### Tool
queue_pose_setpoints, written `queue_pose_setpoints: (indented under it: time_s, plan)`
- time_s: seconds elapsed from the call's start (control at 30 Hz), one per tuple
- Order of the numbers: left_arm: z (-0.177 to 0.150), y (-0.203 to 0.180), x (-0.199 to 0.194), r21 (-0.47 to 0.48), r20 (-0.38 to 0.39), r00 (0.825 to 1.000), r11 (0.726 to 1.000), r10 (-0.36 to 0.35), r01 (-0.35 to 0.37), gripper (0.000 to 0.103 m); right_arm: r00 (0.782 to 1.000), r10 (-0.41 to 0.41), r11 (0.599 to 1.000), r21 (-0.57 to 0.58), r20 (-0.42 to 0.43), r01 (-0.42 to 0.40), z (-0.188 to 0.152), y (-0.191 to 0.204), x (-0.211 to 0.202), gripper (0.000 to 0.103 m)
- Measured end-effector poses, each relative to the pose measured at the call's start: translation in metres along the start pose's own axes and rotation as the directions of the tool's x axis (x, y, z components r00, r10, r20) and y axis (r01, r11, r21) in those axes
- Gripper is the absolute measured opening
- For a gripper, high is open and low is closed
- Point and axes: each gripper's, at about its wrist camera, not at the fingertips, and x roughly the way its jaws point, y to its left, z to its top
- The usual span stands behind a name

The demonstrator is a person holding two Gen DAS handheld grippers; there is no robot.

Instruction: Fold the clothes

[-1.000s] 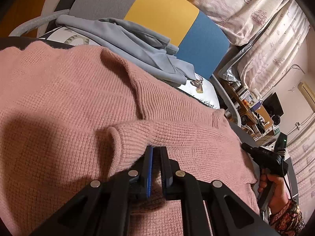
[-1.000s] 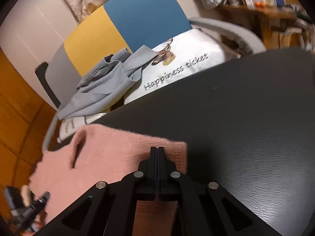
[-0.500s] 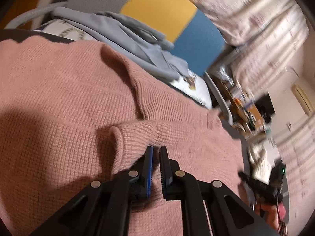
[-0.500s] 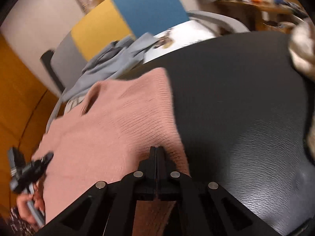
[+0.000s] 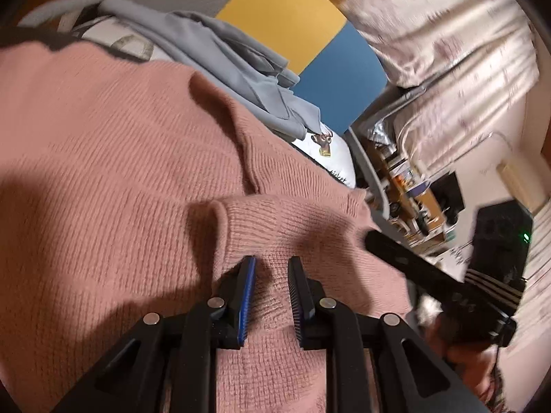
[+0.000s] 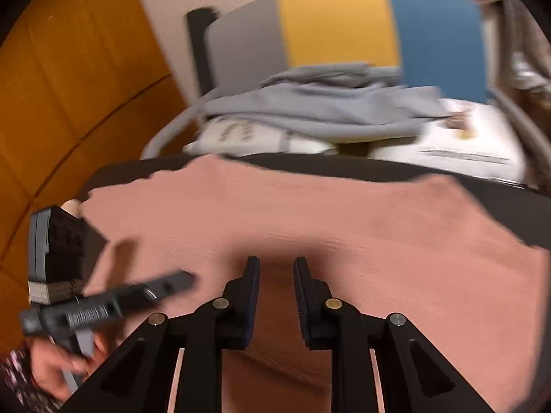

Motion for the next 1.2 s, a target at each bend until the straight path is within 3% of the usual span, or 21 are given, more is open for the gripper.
queue_pose_setpoints:
  time_s: [0.13,0.23,0.33,0.47,0.6,0.73,0.87,0.9,0.97,1.03,1.13,1.2]
  plan:
    - [0.004,0.017,-0.029,-0.008,0.011,1.0,1.0,0.017,-0.017,0.019,0.998,-0.059,0.996,-0.062,-0.03,0.057,-0.011,0.018,0.034,0.021]
    - [0.016,0.043,-0.066,-0.046,0.077,0.994,0.997,0.072,-0.069,0.019,0.995,-0.099,0.992,-0.084,-0.02,0.097,-0.019,0.023,0.042,0.021]
    - [0.035,0.083,-0.113,-0.134,0.181,0.97,0.981,0.161,-0.138,0.021,0.993,-0.121,0.988,-0.096,0.008,0.122,-0.023,0.025,0.039,0.021]
    - [0.058,0.133,-0.165,-0.284,0.277,0.91,0.931,0.31,-0.23,0.023,0.993,-0.114,0.99,-0.08,0.017,0.115,-0.016,0.02,0.043,0.021]
    - [0.077,0.182,-0.208,-0.445,0.323,0.838,0.852,0.44,-0.276,0.026,0.994,-0.108,0.991,-0.075,0.02,0.109,-0.019,0.02,0.04,0.022]
    - [0.09,0.214,-0.226,-0.566,0.299,0.766,0.752,0.569,-0.338,0.027,0.996,-0.087,0.995,-0.056,0.022,0.088,-0.018,0.018,0.039,0.022]
    - [0.095,0.237,-0.233,-0.639,0.201,0.691,0.628,0.694,-0.444,0.027,0.998,-0.064,0.997,-0.035,0.024,0.065,-0.017,0.014,0.039,0.022]
    - [0.093,0.241,-0.232,-0.653,0.18,0.684,0.606,0.707,-0.454,0.027,0.998,-0.059,0.998,-0.031,0.024,0.06,-0.017,0.013,0.039,0.022]
    - [0.089,0.25,-0.229,-0.682,0.154,0.686,0.579,0.711,-0.447,0.027,0.998,-0.05,0.998,-0.022,0.025,0.051,-0.016,0.012,0.039,0.022]
    - [0.084,0.256,-0.226,-0.709,0.158,0.679,0.561,0.717,-0.428,0.027,0.999,-0.041,0.999,-0.014,0.026,0.041,-0.016,0.01,0.039,0.022]
    - [0.082,0.262,-0.226,-0.726,0.206,0.671,0.571,0.712,-0.384,0.028,0.999,-0.025,1.0,0.002,0.029,0.025,-0.016,0.008,0.04,0.022]
    - [0.081,0.267,-0.226,-0.738,0.238,0.679,0.584,0.695,-0.339,0.028,0.999,-0.012,1.0,0.016,0.031,0.011,-0.016,0.006,0.04,0.022]
